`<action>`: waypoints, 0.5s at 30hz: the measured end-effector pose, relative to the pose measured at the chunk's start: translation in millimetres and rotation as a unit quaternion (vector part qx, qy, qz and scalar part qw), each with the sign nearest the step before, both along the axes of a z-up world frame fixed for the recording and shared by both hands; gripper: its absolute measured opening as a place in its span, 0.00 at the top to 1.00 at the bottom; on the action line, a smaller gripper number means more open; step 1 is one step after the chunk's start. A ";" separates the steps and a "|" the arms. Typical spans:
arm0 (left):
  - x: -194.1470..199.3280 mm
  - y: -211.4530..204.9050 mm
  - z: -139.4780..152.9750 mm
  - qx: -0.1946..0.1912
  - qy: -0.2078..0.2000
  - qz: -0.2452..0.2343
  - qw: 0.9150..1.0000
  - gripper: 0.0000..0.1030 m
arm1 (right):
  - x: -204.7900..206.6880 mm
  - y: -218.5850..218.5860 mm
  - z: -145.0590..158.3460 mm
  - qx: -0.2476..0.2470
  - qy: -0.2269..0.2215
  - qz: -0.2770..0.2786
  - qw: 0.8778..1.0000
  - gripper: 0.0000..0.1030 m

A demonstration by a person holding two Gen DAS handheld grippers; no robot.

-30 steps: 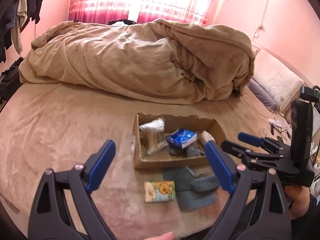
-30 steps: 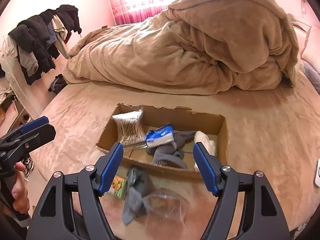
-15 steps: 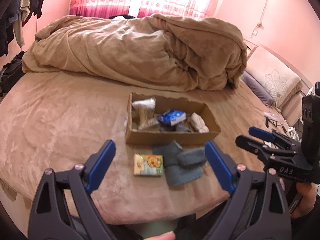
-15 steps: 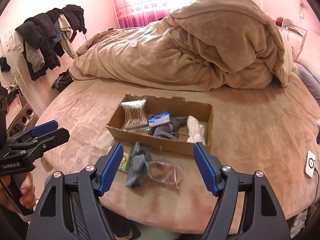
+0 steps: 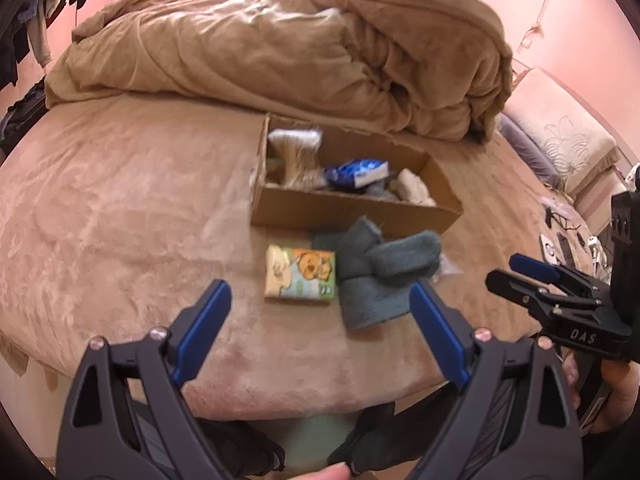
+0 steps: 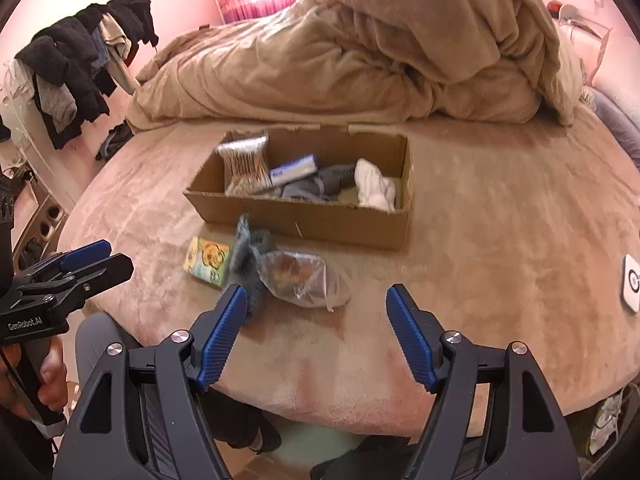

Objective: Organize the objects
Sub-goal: 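Grasp the cartoon tissue box with left tool while right tool grasps plastic bag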

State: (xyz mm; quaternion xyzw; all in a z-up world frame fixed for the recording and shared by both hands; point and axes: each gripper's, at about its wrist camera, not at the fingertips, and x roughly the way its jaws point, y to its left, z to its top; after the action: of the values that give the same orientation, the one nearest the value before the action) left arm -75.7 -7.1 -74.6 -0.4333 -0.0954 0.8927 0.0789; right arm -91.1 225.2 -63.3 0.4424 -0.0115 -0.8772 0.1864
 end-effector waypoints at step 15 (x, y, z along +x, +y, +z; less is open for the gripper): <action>-34.1 2.7 -55.1 -0.022 -0.046 -0.003 0.999 0.11 | -28.9 -5.9 -47.1 -0.007 -0.047 0.003 0.999 0.27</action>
State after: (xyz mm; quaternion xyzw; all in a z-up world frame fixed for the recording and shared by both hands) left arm -109.8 -4.4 -129.7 -0.4757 -0.0775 0.8736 0.0677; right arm -120.0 219.3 -110.5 0.4819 -0.0244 -0.8547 0.1916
